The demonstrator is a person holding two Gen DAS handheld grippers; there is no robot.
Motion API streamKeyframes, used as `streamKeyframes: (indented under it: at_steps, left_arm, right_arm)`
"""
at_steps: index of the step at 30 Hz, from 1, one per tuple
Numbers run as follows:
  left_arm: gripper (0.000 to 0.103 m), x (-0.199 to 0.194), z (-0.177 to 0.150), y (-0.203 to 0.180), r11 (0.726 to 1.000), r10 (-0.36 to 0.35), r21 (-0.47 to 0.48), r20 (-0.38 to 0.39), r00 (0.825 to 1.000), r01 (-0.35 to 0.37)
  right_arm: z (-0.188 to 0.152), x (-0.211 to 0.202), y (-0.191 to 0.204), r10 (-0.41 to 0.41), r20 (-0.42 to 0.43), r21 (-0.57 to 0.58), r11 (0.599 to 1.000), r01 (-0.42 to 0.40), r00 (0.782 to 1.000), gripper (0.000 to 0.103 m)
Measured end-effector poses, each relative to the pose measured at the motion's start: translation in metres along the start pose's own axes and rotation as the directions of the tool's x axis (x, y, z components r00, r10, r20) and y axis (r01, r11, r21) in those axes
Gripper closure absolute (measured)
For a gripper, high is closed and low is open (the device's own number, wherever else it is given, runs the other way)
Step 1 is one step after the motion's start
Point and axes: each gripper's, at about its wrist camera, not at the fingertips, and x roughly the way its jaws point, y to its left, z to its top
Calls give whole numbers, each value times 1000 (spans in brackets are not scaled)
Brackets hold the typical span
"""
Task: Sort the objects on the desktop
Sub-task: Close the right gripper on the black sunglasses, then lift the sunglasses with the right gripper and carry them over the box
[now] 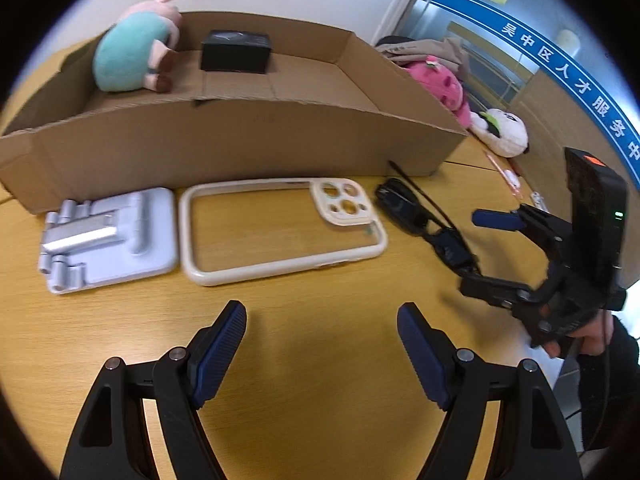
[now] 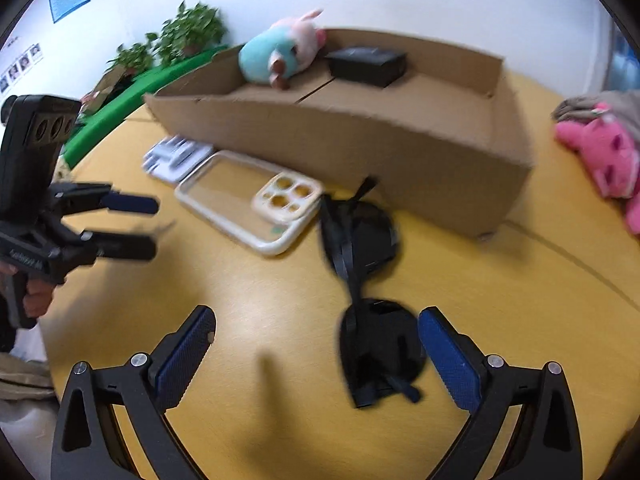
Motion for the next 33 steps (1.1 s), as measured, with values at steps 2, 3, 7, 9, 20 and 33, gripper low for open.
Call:
streamKeyframes:
  at_steps: [2,3,7,9,20,33]
  left_arm:
    - [26,2,1,-5,1000,-14,6,-5,1000,14]
    - [26,3,1,-7,1000,-18,9,-7,1000,18]
    - [26,4,2,-10,999,-50,-8,-12,999,50]
    - [26,8,6,-8,992,-116,-57,-24,993,115]
    - [37,73,36,-26,898,-389,-280,-138,911,341]
    - [74,78,31,-37,870,-433,-310,-111,895,382]
  right_arm:
    - [-1,15,-7,-39,-56,6,999,39,998,1]
    - [-3,24,-9,-60,-89,1,998,60,994,5]
    - [-6,23,-8,-61,-69,-26,998,59,996,16]
    - [-6,19,-7,-61,-60,-20,998,60,996,39]
    - [-22,2,-1,58,33,275,959,-65,998,45]
    - [-35,-15,29,122,76,265,954,-137,990,69]
